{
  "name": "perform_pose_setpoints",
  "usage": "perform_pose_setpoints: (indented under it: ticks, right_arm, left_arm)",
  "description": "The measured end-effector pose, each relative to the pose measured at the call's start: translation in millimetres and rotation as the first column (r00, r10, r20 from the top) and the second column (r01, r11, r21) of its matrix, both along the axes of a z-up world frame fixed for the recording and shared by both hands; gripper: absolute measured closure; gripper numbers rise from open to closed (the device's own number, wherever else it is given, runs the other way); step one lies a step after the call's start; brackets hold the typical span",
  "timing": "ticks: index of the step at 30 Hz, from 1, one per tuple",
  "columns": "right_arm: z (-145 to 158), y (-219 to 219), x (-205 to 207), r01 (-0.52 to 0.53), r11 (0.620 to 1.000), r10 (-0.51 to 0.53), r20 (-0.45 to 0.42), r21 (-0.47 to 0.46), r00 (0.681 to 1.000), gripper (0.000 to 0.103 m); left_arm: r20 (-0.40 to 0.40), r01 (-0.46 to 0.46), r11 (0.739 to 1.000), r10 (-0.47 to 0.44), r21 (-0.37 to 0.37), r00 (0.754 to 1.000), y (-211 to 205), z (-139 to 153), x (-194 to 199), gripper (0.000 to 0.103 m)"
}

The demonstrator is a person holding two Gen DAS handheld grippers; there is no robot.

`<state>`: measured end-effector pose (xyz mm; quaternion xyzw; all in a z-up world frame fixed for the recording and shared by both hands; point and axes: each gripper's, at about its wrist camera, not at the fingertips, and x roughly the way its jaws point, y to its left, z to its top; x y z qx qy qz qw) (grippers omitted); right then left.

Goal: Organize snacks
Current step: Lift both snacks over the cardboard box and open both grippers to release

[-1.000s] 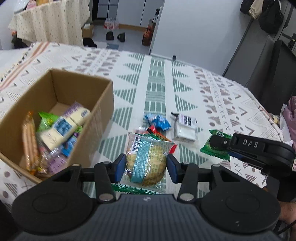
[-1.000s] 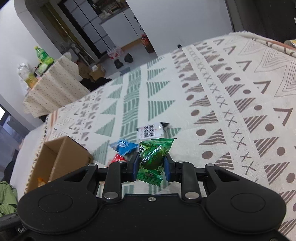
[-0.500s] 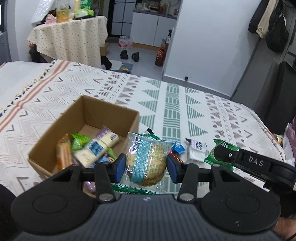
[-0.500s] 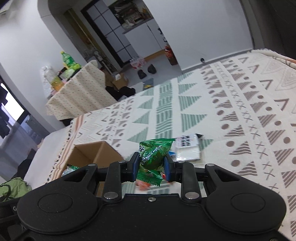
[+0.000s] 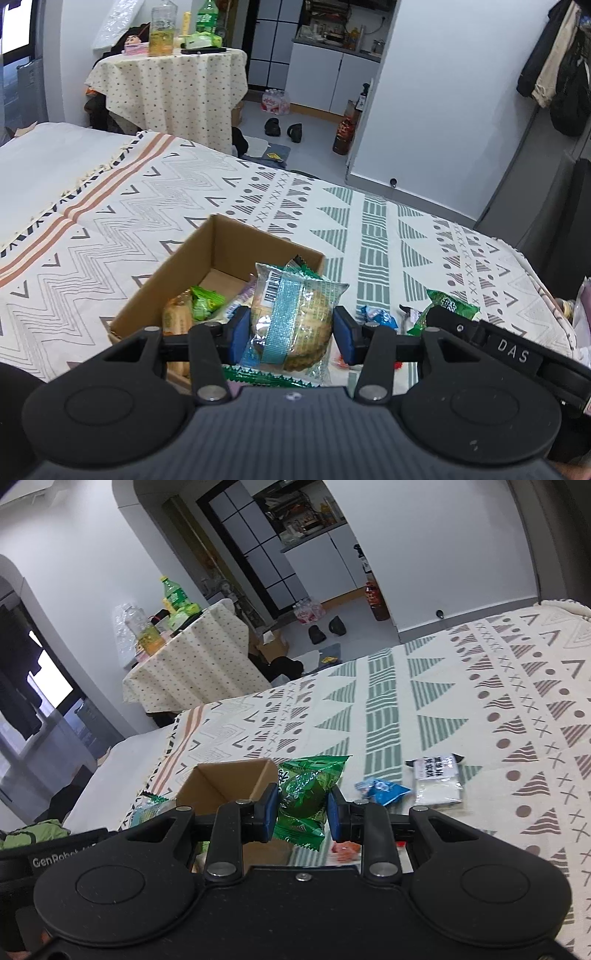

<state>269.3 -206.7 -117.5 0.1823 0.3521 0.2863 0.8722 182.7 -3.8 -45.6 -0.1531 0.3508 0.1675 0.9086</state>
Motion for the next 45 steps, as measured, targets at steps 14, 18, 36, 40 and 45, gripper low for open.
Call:
perform_pose_setpoints:
  ticks: [14,18,36,40,45]
  right_arm:
    - [1,45,-14,-0.069,0.997,0.070,0.018,-0.040,0.997,0.076]
    - [-4,60,-18,-0.087,0.994,0.088,0.010,-0.069,0.996,0.076]
    - [-8,91,-8,-0.103,0.991,0.101,-0.021,-0.081,0.995,0.076]
    - [-9,97,-7,-0.106,0.991,0.105,-0.025,-0.082,0.994,0.076]
    - [-8,106,-8,-0.139,0.987,0.137,-0.026,-0.085,0.990,0.076]
  left_arm:
    - [0.006,-0.063,0.996,0.064,-0.060,0.998,51,-10,-8,0.056]
    - [-0.008,-0.074,0.993,0.073,-0.093,0.997,68,-20,-9,0.056]
    - [-0.060,-0.032,0.974,0.019,-0.224,0.998,112,-54,10,0.054]
    - [-0.058,-0.034,0.974,0.022,-0.223,0.998,118,-52,9,0.053]
    - [-0.064,-0.051,0.971,0.037,-0.234,0.997,126,-53,7,0.052]
